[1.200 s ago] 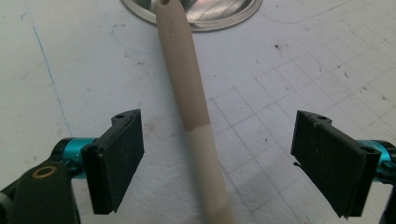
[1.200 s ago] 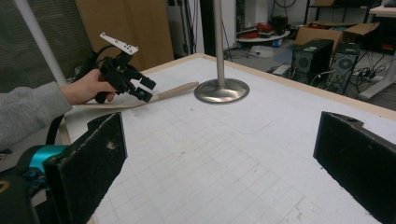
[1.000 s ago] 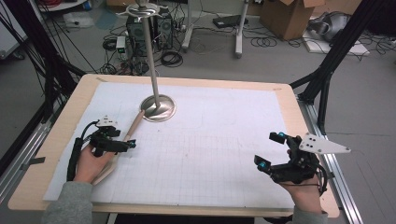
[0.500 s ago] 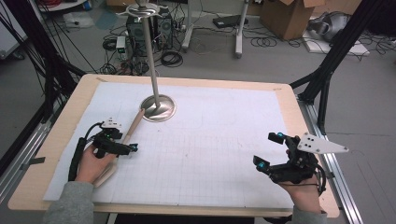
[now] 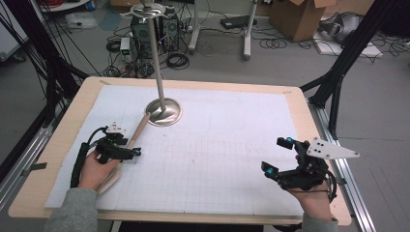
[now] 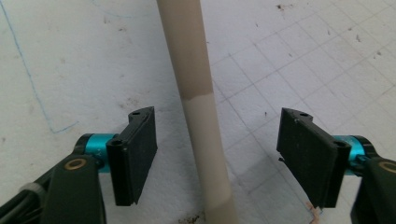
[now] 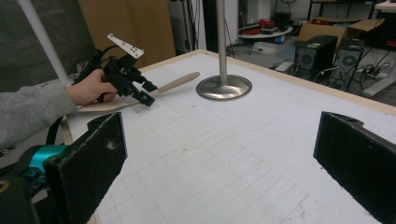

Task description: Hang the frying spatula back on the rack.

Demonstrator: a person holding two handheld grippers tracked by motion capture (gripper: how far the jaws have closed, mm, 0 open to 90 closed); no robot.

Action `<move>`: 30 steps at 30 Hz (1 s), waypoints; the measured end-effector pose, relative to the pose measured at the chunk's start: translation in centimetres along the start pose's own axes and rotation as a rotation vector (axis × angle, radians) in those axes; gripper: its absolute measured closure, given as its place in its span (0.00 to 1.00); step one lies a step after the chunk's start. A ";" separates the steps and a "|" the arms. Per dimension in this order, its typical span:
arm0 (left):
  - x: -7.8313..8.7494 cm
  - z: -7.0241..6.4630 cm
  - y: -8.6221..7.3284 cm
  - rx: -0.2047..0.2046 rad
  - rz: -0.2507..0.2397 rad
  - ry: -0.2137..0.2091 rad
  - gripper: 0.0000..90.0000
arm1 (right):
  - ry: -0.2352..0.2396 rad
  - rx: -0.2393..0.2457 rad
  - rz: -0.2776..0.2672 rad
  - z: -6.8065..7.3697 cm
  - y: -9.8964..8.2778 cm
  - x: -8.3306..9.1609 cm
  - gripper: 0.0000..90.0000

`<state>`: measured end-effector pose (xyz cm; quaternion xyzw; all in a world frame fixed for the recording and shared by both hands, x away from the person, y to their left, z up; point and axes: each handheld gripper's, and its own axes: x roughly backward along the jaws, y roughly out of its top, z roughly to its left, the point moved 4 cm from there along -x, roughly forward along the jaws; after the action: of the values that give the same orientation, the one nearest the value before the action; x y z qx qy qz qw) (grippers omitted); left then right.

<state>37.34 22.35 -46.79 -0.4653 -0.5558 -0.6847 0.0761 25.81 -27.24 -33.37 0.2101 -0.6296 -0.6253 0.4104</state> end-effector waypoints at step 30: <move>0.3 -0.7 -0.2 -0.053 -0.013 0.033 0.78 | 0.006 0.006 0.011 0.2 0.0 -0.2 0.01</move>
<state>36.66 21.95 -46.63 -0.4521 -0.5390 -0.7074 0.0684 25.77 -27.02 -33.41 0.2097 -0.6314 -0.6205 0.4152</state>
